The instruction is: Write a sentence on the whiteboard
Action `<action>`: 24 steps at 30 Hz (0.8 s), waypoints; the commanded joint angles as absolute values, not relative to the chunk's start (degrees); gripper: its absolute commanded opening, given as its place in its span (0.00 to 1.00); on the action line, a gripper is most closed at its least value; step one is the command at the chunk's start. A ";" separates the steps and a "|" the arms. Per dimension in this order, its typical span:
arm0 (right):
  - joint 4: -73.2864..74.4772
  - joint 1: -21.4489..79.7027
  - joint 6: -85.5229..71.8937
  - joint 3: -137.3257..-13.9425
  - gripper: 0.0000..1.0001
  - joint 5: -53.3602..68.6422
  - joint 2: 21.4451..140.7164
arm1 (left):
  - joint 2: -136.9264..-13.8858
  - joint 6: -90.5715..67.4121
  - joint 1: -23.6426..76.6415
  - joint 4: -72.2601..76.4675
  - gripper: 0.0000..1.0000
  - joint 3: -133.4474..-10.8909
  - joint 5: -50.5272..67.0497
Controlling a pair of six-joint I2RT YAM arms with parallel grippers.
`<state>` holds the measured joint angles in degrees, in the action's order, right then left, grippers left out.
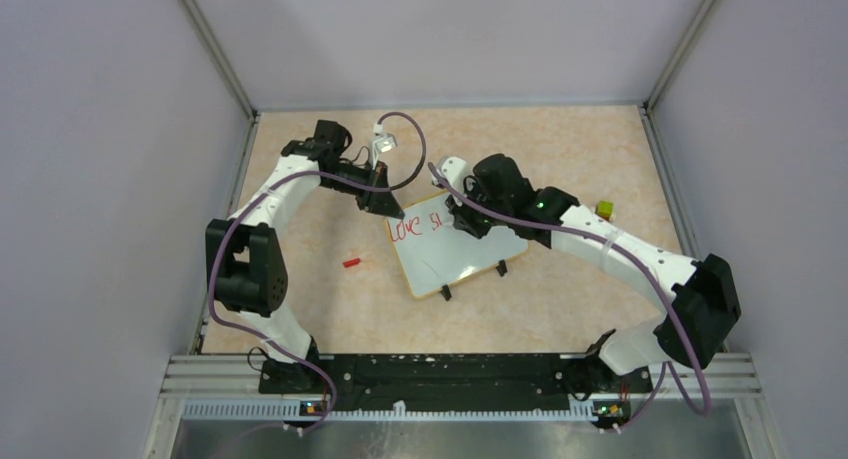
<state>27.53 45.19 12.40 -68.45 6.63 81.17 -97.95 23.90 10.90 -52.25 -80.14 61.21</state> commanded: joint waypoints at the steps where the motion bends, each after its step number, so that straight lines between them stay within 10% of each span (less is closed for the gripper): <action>1: 26.36 44.94 13.27 -68.79 0.00 3.50 79.60 | -97.22 23.89 11.95 -52.69 0.00 -79.01 59.17; 24: 26.21 43.86 13.71 -74.34 0.00 1.40 81.36 | -97.27 23.86 11.95 -52.72 0.00 -79.08 59.28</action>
